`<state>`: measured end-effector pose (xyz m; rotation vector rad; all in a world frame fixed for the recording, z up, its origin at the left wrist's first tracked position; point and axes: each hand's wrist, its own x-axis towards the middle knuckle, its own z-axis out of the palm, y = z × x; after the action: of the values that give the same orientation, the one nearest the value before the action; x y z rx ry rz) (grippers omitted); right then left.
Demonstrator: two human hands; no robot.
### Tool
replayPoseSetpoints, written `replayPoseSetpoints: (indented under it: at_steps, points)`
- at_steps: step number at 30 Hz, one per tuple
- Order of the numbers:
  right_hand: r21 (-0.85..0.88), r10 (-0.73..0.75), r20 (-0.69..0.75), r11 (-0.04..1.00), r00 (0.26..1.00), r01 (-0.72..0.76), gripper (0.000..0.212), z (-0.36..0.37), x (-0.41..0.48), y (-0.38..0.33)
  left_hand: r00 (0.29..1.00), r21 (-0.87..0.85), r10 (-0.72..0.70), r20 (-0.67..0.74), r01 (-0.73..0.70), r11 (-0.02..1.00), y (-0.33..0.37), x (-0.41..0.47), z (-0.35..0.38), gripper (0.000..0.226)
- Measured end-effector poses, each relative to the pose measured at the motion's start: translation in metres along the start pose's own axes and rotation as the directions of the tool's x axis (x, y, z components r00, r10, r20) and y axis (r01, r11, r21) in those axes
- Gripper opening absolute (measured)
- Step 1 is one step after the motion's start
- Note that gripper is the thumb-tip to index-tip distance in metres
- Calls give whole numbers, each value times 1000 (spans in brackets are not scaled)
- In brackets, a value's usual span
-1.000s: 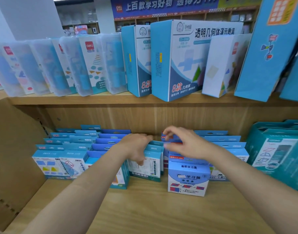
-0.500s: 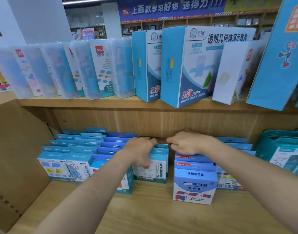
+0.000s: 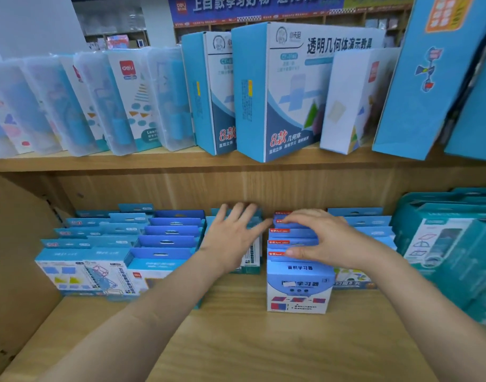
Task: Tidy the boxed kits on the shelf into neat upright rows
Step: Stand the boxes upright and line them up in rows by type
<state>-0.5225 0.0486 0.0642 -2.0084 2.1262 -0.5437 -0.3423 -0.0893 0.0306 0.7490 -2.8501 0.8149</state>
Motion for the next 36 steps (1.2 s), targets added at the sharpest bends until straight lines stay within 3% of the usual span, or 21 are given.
replayPoseSetpoints:
  at_steps: [3,7,10,13,15,17,19,22,28,32,36]
  points:
    - [129,113,-203,988,973,-88,61,2,-30,16,996,80,43,72,-49,996,7,5,1,83]
    - [416,408,-479,885,777,-209,56,14,-68,42,996,123,22,82,-32,992,8,10,-2,73]
    - [693,596,-448,702,666,-162,54,23,-83,51,995,85,-10,99,2,996,10,8,-10,67]
    - [851,706,-339,511,621,-117,54,27,-86,55,992,-219,-119,-36,108,970,13,-2,-16,77]
    - [895,731,-280,433,622,-107,56,28,-85,58,924,-556,-324,-203,164,815,26,-13,-24,73]
    - [904,739,-234,405,632,-139,60,28,-82,65,855,-737,-429,-293,84,671,58,-26,-35,64]
    - [913,741,-194,376,643,-158,67,28,-79,73,874,-655,-303,-381,-23,755,102,-34,-39,64]
    - [942,719,-99,290,688,-167,82,29,-75,84,945,-477,-106,-309,-58,877,150,-33,-27,95]
    - [945,579,115,187,807,-268,120,26,-66,106,956,-369,-70,-284,-42,928,152,-22,-10,91]
    - [932,544,218,131,810,-339,123,20,-62,111,927,-338,-66,-369,-68,939,148,-24,-8,79]
    - [933,501,210,153,839,-326,115,30,-58,104,921,-293,-34,-387,-88,952,141,-29,-2,82]
